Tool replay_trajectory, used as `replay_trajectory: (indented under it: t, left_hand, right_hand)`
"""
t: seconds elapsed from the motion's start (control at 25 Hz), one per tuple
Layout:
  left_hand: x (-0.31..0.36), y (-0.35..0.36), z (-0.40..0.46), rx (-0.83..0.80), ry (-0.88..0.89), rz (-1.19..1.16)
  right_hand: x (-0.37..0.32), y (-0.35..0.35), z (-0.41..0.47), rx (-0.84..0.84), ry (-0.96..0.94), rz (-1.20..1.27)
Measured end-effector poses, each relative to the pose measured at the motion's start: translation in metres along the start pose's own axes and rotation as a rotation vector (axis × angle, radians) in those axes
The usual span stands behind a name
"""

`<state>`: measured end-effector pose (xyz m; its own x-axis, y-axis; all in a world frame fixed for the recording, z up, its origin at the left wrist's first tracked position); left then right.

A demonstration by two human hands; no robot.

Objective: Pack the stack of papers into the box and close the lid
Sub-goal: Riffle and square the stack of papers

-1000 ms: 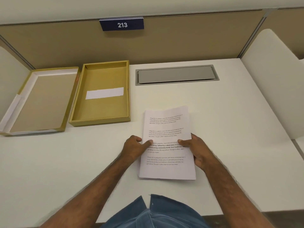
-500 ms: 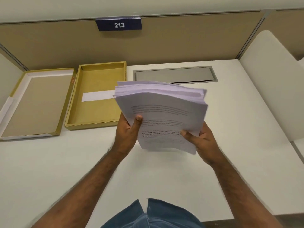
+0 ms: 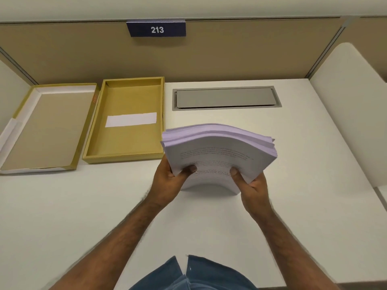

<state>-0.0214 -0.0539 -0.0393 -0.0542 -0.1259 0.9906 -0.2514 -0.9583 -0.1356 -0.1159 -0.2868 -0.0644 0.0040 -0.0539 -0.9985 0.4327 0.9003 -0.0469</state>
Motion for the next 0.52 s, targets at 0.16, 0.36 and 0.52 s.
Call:
replay_trajectory:
  t: [0.16, 0.36, 0.52]
  left_hand:
    - [0.003, -0.007, 0.002, 0.014, 0.030, -0.006]
    - [0.006, -0.007, -0.002, 0.035, 0.076, 0.092]
    - [0.010, -0.004, 0.001, 0.078, -0.009, 0.051]
  right_hand:
    - [-0.006, -0.003, 0.000, -0.011, -0.055, -0.004]
    - [-0.004, -0.009, -0.003, -0.004, -0.055, -0.058]
    - [-0.012, 0.001, -0.005, -0.010, -0.020, -0.029]
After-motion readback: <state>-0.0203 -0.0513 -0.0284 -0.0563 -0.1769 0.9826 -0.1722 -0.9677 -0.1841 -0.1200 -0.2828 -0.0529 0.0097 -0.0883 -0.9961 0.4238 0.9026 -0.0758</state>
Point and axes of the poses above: each hand's wrist, its own z-axis towards the middle knuckle, its own y-axis out of the palm, x = y × z, the point moved 2 cm from there along z, towards the middle knuckle
